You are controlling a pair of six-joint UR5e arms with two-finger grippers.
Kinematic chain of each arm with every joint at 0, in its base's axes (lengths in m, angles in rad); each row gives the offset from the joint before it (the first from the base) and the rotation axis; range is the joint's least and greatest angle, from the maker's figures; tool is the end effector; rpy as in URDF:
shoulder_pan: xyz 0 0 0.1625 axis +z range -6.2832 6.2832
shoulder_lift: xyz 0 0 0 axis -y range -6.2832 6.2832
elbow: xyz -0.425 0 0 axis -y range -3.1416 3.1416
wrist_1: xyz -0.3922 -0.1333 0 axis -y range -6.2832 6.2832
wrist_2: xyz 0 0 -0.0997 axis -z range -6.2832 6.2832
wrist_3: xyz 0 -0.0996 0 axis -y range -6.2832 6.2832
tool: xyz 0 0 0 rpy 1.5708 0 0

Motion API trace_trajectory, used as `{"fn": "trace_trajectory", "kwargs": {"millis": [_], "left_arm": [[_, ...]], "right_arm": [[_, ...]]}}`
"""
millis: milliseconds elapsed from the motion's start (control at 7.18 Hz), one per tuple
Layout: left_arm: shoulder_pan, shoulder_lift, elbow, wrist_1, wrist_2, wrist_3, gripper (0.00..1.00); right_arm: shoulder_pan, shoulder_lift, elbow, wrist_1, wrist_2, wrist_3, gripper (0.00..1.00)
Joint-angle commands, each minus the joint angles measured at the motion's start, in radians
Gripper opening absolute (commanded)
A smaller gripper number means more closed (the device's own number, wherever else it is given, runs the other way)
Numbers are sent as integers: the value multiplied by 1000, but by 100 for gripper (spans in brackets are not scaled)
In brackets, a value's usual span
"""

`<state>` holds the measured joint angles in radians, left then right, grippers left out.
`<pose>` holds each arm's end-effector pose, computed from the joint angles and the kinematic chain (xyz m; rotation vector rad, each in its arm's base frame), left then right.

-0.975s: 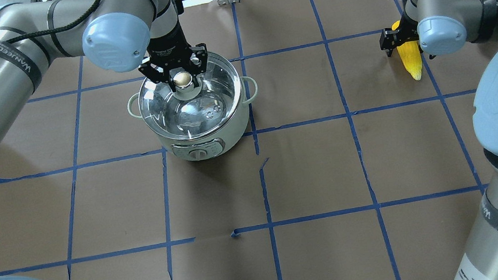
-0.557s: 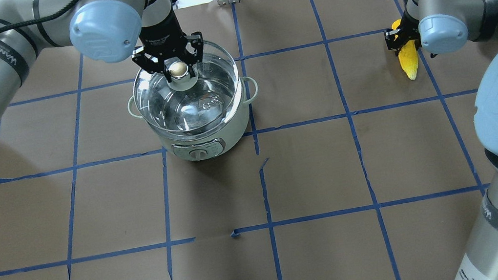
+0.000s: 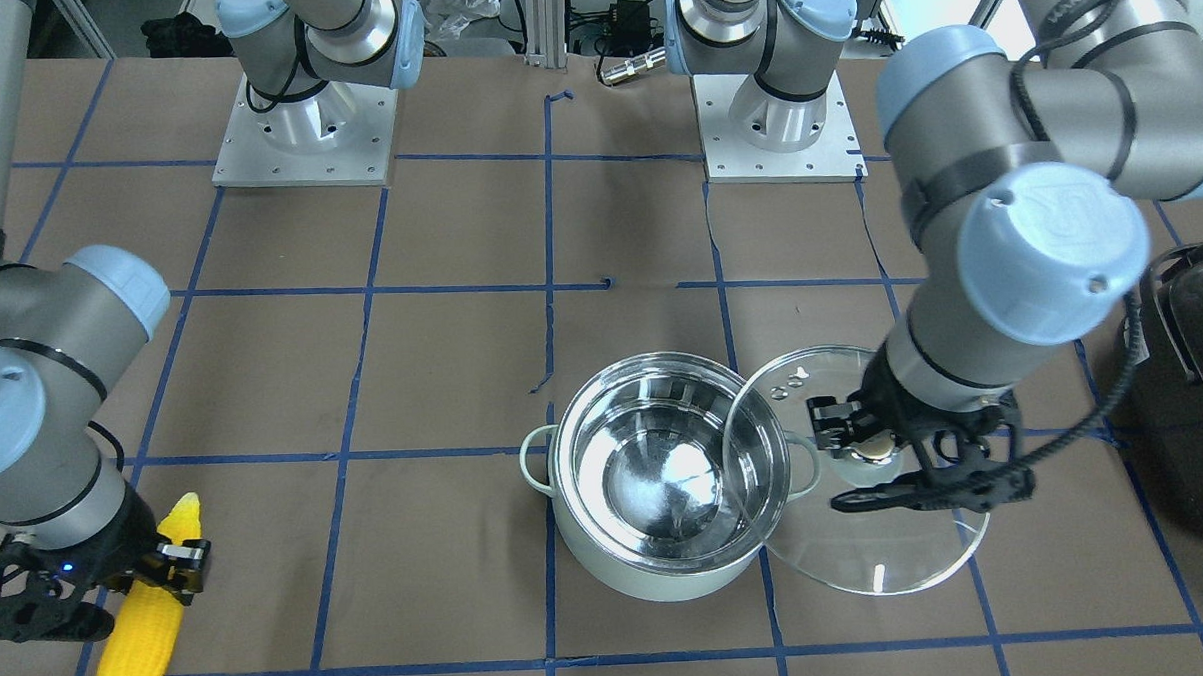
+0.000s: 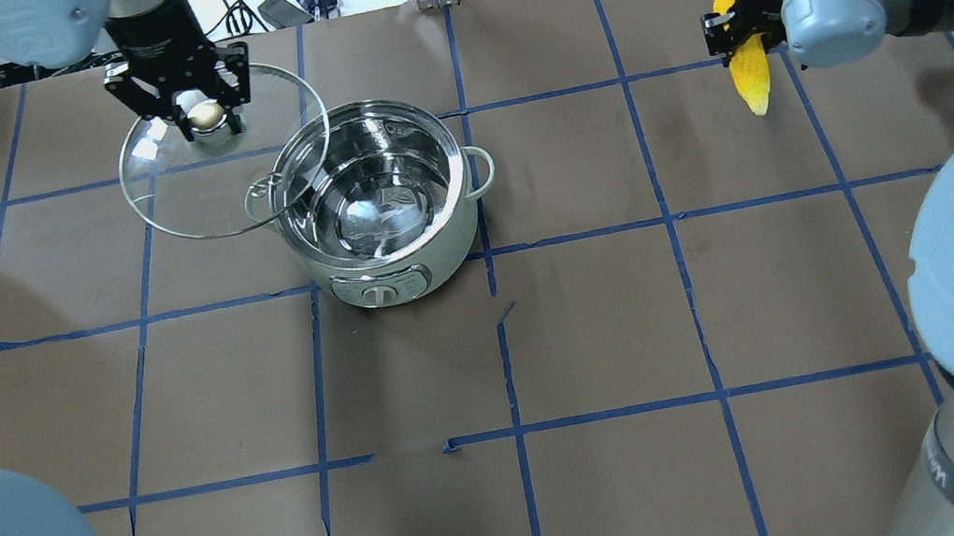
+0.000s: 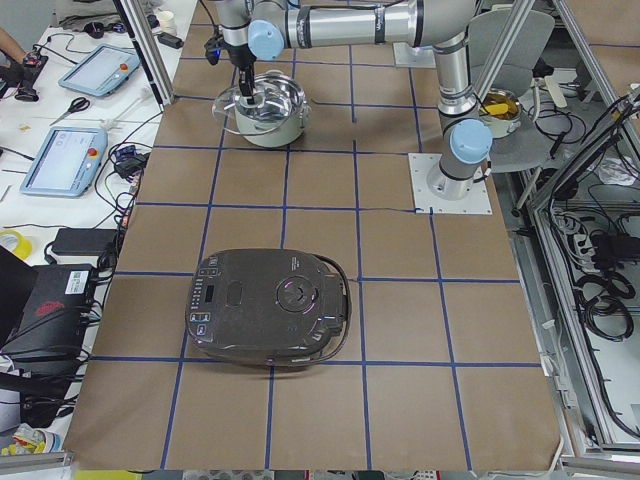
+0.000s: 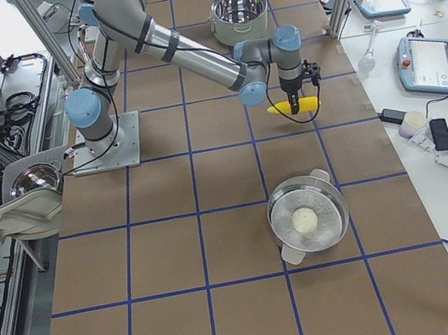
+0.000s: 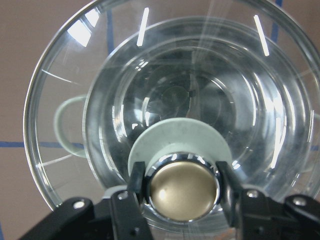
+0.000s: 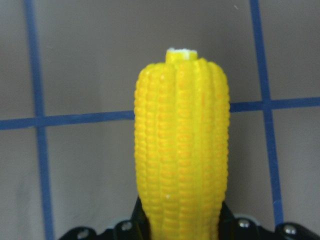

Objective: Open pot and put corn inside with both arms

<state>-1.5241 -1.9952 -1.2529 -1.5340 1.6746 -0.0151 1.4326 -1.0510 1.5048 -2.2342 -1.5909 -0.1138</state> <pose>-0.0922 -0.6626 0.4023 -0.0883 3.0357 0.1084 0.0361 -0.6934 0.2828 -0.0408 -3.0789 0.3174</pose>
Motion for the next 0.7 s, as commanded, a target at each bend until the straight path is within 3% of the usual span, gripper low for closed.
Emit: {"fn": "trace_trajectory", "kwargs": {"millis": [0, 278, 557], "left_arm": [[166, -13, -29, -8, 36, 235, 0], [246, -5, -197, 195, 30, 315, 0], [286, 13, -339, 334, 24, 320, 0]], "right_arm": [[188, -43, -174, 225, 2, 9, 0], [370, -26, -238, 246, 6, 188, 0], [538, 20, -274, 242, 19, 255, 0]]}}
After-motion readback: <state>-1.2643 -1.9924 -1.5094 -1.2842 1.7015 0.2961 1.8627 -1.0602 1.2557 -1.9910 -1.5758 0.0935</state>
